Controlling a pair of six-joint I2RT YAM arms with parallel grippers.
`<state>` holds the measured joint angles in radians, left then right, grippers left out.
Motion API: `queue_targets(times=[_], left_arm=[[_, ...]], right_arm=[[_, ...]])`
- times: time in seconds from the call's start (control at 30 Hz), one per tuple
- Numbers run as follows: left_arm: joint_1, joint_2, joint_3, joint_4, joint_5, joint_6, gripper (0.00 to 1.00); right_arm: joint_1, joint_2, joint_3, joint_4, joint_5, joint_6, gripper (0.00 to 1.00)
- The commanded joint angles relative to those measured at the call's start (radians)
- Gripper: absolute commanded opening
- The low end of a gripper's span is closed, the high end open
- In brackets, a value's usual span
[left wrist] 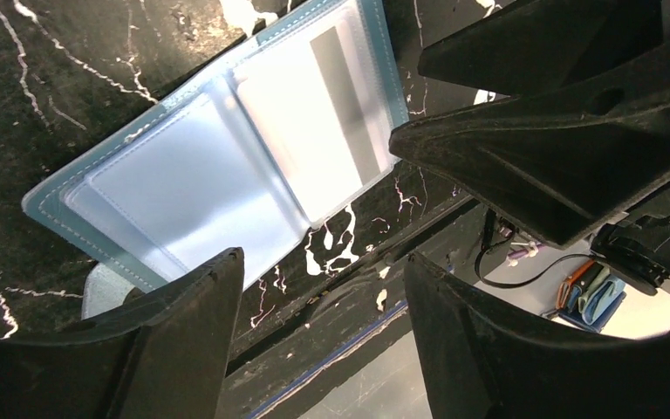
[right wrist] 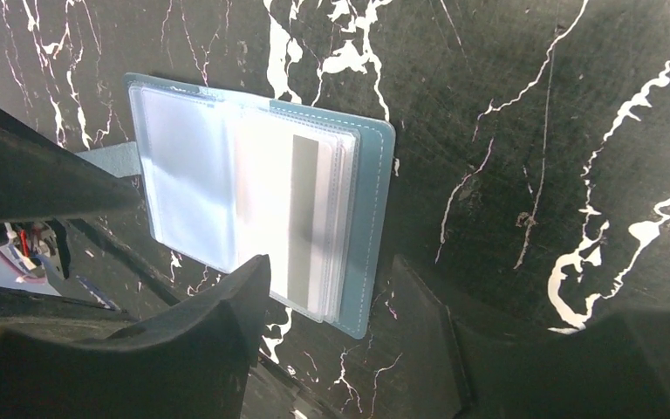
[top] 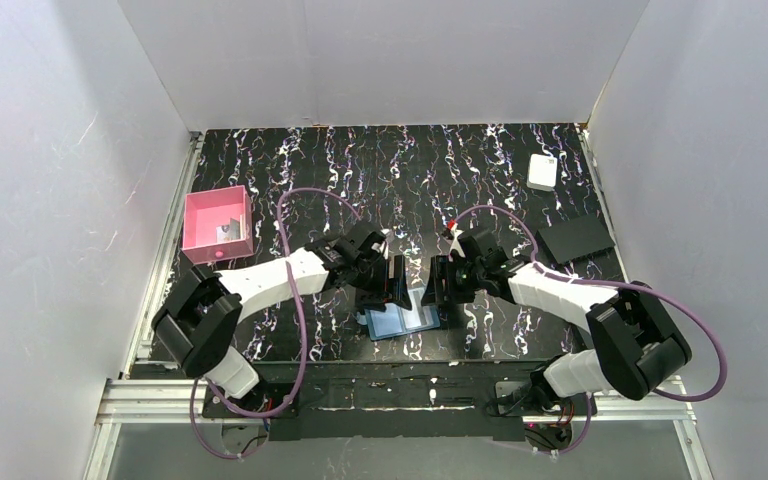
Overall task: Put the credit cards into the card holder
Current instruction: Turn over the card holder at the center of the board, then pick up the credit card from the storage box.
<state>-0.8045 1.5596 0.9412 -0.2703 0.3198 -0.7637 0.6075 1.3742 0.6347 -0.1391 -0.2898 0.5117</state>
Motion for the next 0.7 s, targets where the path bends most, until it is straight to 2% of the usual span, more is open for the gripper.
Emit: queue_targets(times=[0.0, 0.03, 0.07, 0.1, 0.23, 0.37, 0.5, 0.63, 0.67], left_arm=[[0.094, -0.085, 0.094, -0.166, -0.029, 0.083, 0.73], [0.142, -0.115, 0.112, -0.216, -0.025, 0.109, 0.79], [0.204, -0.16, 0.131, -0.265, -0.002, 0.14, 0.93], [0.264, -0.191, 0.15, -0.32, 0.014, 0.164, 0.98], [0.52, -0.288, 0.25, -0.504, 0.005, 0.285, 0.98], [0.72, -0.259, 0.353, -0.584, -0.058, 0.342, 0.98], [0.899, -0.177, 0.391, -0.541, -0.066, 0.349, 0.98], [1.001, -0.098, 0.398, -0.439, -0.096, 0.387, 0.98], [1.019, -0.076, 0.407, -0.429, -0.108, 0.393, 0.95]], right_arm=[[0.003, -0.017, 0.01, -0.008, 0.021, -0.028, 0.62], [0.003, -0.022, 0.019, -0.024, 0.025, -0.037, 0.62], [0.003, -0.029, 0.026, -0.036, 0.03, -0.047, 0.63], [0.003, -0.036, 0.031, -0.044, 0.032, -0.054, 0.63], [0.005, -0.04, 0.055, -0.059, 0.031, -0.074, 0.63], [0.005, -0.041, 0.085, -0.063, -0.005, -0.085, 0.63], [0.005, -0.052, 0.115, -0.089, -0.038, -0.106, 0.63], [0.004, -0.069, 0.117, -0.104, -0.054, -0.11, 0.63], [0.004, -0.071, 0.115, -0.103, -0.061, -0.108, 0.63]])
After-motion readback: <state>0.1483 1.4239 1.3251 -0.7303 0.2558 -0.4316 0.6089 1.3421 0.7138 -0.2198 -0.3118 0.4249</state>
